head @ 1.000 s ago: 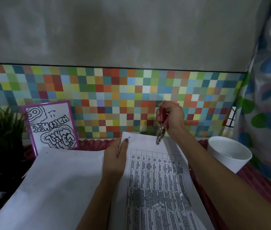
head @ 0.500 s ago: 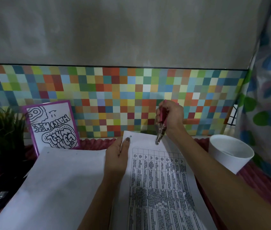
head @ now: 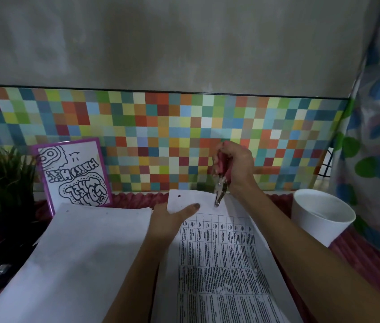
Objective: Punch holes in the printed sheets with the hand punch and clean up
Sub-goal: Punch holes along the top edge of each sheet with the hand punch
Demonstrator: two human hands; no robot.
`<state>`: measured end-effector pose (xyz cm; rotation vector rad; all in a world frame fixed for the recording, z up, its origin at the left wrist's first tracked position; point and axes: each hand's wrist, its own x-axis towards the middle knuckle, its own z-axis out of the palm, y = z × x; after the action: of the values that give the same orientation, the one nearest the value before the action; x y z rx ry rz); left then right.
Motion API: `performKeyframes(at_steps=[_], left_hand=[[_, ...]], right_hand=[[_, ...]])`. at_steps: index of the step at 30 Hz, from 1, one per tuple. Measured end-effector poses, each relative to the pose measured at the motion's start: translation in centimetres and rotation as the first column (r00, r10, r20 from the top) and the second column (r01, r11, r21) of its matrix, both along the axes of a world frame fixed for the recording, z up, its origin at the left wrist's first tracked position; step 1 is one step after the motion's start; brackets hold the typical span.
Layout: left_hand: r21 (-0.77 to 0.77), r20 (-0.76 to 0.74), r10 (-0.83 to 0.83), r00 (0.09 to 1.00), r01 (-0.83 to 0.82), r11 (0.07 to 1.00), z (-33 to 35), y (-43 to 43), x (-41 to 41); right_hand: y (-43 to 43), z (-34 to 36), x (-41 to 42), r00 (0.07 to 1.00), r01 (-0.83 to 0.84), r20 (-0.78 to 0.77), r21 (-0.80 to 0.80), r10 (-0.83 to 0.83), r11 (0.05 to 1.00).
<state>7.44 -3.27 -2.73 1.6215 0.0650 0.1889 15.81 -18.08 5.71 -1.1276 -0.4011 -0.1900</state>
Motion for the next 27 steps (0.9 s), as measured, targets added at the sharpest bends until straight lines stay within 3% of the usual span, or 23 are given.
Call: performKeyframes(at_steps=[5,8,15,18,21,23,25,27], left_hand=[[0.023,-0.007,0.191,0.982,-0.191,0.981,-0.2,-0.5,0.5],[0.038,-0.039,0.270,0.962,-0.269,0.962,-0.3,-0.3,0.6],[0.040,-0.023,0.222,0.975,-0.221,0.974,-0.1,-0.2,0.3],[0.161,0.057,0.226,0.973,-0.232,0.959,0.0,0.0,0.3],[0.393,0.394,0.310,0.865,-0.463,0.794,0.9,-0.2,-0.4],[0.520,0.622,0.141,0.770,-0.542,0.660,1.3,-0.9,-0.6],[0.628,0.640,-0.029,0.768,-0.500,0.596,1.1,-1.6,-0.6],[0.685,0.587,-0.072,0.806,-0.447,0.575,0.6,-1.8,-0.6]], right_hand=[[-0.6,-0.1,-1.0,0.988,-0.153,0.003,-0.130,0.155,0.980],[-1.1,-0.5,-1.8,0.982,-0.157,0.072,-0.199,0.174,0.967],[-1.2,-0.7,-2.5,0.991,-0.023,0.130,-0.047,0.029,0.999],[-0.8,-0.7,-2.4,0.994,0.006,0.113,-0.046,0.000,0.999],[-0.1,-0.5,-2.2,0.994,-0.005,0.106,-0.053,0.010,0.999],[0.4,-0.4,-2.2,0.993,-0.027,0.116,-0.070,0.035,0.997],[0.8,-0.3,-2.3,0.992,-0.035,0.121,-0.096,0.046,0.995],[1.0,-0.3,-2.5,0.992,-0.037,0.119,-0.113,0.050,0.993]])
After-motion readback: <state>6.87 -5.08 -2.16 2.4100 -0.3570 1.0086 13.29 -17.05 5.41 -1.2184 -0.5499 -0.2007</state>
